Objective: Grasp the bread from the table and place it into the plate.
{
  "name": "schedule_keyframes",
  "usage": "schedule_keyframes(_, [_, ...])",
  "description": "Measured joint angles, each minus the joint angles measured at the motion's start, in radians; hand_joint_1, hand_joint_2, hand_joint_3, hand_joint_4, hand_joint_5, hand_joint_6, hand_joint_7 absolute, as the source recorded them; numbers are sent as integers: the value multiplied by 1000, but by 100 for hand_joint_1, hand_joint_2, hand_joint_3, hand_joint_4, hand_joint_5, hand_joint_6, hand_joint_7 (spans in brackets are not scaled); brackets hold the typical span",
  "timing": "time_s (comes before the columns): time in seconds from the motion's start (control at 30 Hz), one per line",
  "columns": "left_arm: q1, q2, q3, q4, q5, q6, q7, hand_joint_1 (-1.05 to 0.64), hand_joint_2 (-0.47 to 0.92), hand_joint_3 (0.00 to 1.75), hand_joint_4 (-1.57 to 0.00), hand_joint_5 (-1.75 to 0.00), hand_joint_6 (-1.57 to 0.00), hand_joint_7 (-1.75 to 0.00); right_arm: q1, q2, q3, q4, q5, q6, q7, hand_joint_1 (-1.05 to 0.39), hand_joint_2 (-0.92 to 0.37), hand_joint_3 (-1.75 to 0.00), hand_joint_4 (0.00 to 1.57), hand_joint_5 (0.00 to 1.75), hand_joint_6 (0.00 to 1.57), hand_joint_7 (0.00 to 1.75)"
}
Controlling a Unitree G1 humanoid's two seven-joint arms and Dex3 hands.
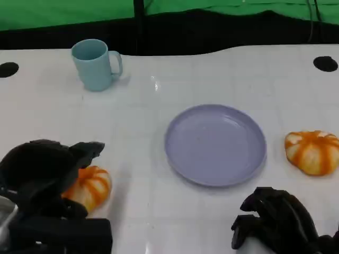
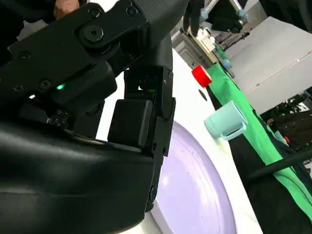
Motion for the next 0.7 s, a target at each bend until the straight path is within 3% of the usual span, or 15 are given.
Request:
schedule_keyframes(0.5, [-122, 1, -143, 205, 115, 49, -35, -71, 87, 0, -33, -2, -19, 0, -8, 1, -1, 4, -1, 4, -8, -101, -72, 0, 154, 79, 157, 38])
schedule_keyframes(0.7, [-240, -30, -241, 496, 134, 38, 37, -72, 87, 0, -34, -2, -21, -1, -12, 3, -3, 5, 0, 4, -9, -102, -71, 0, 155, 78, 157, 37])
